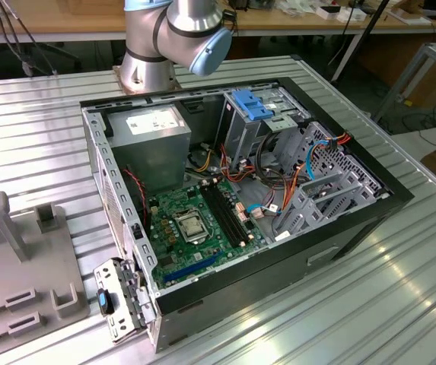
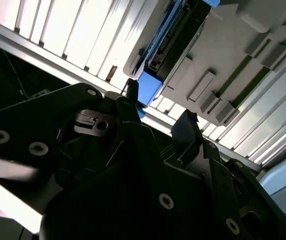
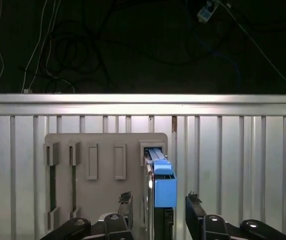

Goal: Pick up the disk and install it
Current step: 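Pick up the disk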

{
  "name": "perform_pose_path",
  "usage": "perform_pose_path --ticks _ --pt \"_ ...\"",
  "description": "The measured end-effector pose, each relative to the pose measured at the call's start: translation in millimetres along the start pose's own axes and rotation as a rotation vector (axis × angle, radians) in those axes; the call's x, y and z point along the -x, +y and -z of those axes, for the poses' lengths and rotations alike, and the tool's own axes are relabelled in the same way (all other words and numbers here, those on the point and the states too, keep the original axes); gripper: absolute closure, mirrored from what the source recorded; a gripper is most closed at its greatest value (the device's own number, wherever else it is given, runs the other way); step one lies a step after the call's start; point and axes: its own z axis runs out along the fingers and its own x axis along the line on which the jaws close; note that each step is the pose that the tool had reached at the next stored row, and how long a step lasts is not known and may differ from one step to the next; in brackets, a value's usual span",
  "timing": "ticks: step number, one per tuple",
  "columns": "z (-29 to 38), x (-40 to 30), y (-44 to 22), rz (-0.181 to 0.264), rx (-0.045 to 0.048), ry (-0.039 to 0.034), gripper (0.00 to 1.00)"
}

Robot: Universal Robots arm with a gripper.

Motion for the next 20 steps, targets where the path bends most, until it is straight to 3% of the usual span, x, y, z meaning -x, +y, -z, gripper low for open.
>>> perform_pose_path --ticks 5,9,11,17,20 --pt "-14.2 -0.3 3.3 0.049 0.0014 -0.0015 0.45" --pt "-21.7 -0.5 5.3 0.063 0.0018 -0.0024 0.45" --pt "-29.0 0.2 5.5 0.067 0.0017 -0.0025 0.45" --pt "-40.0 1.9 3.6 0.067 0.0018 -0.0025 0.45" --pt "-41.5 2.3 1.6 0.067 0.0017 -0.0032 0.45"
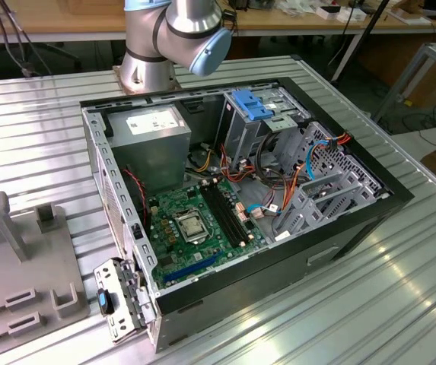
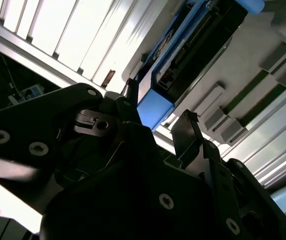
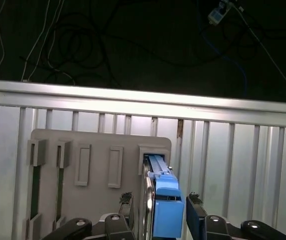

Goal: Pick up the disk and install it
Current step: 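Pick up the disk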

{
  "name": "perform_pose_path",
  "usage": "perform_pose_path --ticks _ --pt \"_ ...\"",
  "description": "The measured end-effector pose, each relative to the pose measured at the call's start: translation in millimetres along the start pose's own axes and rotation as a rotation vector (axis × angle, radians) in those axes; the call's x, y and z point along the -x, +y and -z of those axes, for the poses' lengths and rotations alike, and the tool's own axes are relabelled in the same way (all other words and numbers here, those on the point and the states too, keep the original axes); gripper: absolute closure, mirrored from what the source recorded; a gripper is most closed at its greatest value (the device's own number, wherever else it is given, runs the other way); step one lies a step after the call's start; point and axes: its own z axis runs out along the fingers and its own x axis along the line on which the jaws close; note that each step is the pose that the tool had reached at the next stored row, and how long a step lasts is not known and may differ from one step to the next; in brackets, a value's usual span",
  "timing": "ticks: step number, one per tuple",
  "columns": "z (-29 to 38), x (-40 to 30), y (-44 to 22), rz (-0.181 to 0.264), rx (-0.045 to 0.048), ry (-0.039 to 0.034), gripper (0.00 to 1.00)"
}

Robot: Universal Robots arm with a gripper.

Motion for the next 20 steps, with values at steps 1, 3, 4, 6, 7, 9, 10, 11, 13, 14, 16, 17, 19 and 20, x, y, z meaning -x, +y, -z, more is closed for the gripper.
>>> perform_pose_path --ticks 1,3,4,6,7,9,10,11,13,14,16,17,19,20 --pt "-0.2 -0.1 -0.5 0.0 -0.0001 -0.0013 0.45" --pt "-1.5 -0.1 -1.0 0.0 -0.0002 -0.0027 0.45" --pt "-2.7 -0.1 -1.0 0.0 0.0001 -0.0027 0.45" --pt "-6.2 -0.2 -1.1 0.0 0.0003 -0.0028 0.45" --pt "-9.3 -0.3 -1.0 0.0 0.0003 -0.0028 0.45" --pt "-11.8 -0.3 -1.2 0.0 0.0005 -0.0028 0.45" --pt "-12.1 -0.3 -1.3 0.0 0.0007 -0.0028 0.45" --pt "-12.2 -0.3 -1.3 0.0 0.0008 -0.0028 0.47" --pt "-12.4 -0.4 -1.3 0.0 0.0006 -0.0029 0.55" --pt "-12.5 -0.4 -1.3 0.0 0.0005 -0.0029 0.55" --pt "-12.4 -0.4 -1.3 0.0 0.0005 -0.0029 0.55" --pt "-12.5 -0.4 -1.3 0.0 0.0005 -0.0029 0.55" --pt "-12.5 -0.4 -1.3 0.0 0.0004 -0.003 0.55" --pt "-12.5 -0.3 -1.3 0.0 0.0005 -0.003 0.55"
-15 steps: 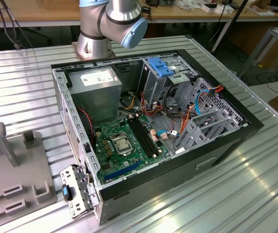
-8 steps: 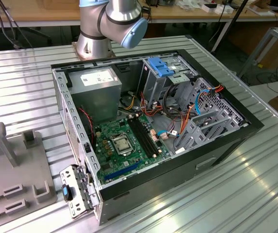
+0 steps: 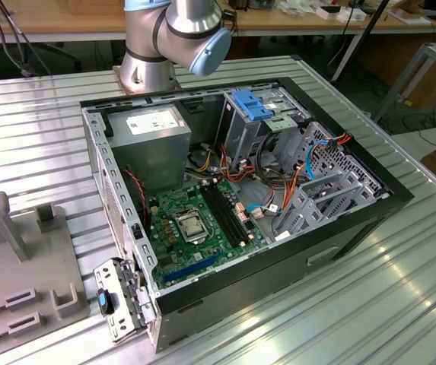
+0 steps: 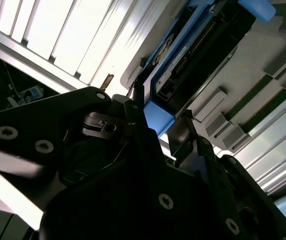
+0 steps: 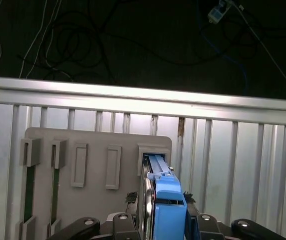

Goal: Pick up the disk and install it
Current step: 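Pick up the disk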

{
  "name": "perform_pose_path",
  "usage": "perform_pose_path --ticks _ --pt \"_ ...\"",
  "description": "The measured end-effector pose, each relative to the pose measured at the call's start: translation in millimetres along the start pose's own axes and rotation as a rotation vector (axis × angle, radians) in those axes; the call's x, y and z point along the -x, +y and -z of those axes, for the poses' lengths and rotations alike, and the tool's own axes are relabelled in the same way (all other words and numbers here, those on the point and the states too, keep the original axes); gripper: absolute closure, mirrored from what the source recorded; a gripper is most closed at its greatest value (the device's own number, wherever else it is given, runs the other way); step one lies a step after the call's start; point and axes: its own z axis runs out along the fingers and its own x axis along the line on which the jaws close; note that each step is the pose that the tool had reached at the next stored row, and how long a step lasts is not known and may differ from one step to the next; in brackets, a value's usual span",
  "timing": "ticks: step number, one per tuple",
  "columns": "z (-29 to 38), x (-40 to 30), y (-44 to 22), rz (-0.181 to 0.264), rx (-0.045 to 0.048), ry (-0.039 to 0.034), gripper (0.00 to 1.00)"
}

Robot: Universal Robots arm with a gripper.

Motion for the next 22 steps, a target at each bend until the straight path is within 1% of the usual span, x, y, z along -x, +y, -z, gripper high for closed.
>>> perform_pose_path --ticks 2,3,5,6,7,8,9,18,22 --pt "0.1 0.0 0.0 0.0 0.0002 0.0001 0.56" --pt "0.0 0.0 0.0 0.0 0.0001 0.0001 0.62" --pt "0.0 0.0 0.0 0.0 0.0 0.0 0.62" --pt "-0.2 0.0 -0.2 -0.038 -0.0012 0.0007 0.62" --pt "-0.1 0.0 -0.1 -0.049 -0.0016 0.0009 0.62" --pt "-5.1 -0.2 0.0 -0.049 -0.0005 -0.0046 0.62" --pt "-5.8 -0.2 0.0 -0.049 -0.001 -0.0049 0.63" --pt "-6.2 -0.2 0.0 -0.049 -0.0011 -0.0049 0.63" --pt "-5.2 -0.1 -0.1 -0.049 -0.0024 -0.0053 0.63"
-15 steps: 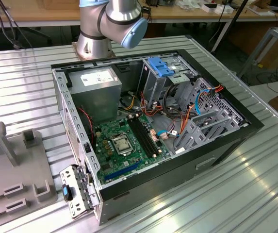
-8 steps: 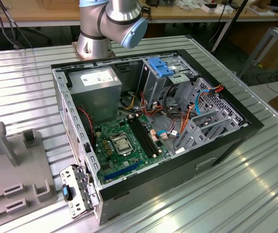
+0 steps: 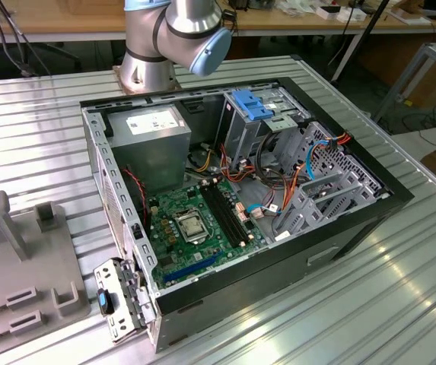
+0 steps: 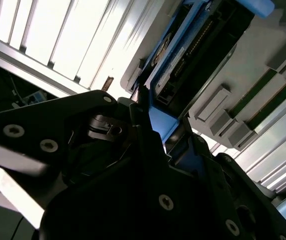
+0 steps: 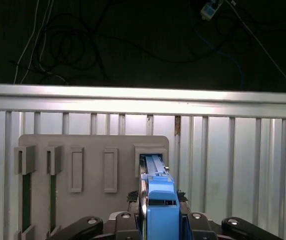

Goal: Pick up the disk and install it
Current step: 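Pick up the disk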

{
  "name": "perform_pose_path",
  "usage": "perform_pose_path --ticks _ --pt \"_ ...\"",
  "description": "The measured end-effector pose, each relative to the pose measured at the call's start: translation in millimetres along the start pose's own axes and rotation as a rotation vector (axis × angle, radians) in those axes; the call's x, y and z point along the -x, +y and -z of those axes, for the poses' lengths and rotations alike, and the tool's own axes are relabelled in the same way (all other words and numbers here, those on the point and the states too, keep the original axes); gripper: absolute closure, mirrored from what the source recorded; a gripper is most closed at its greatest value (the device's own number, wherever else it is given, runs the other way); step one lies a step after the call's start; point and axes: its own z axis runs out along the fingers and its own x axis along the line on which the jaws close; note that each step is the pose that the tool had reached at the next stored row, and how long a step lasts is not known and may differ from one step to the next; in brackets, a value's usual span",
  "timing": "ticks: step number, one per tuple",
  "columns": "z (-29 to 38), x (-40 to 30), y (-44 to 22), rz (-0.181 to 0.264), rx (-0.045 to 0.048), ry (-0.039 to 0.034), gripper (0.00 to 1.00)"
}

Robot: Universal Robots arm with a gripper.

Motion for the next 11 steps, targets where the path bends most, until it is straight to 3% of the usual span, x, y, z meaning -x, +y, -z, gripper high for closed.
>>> perform_pose_path --ticks 11 --pt "19.7 0.7 -0.3 0.0 0.0012 0.0024 0.63"
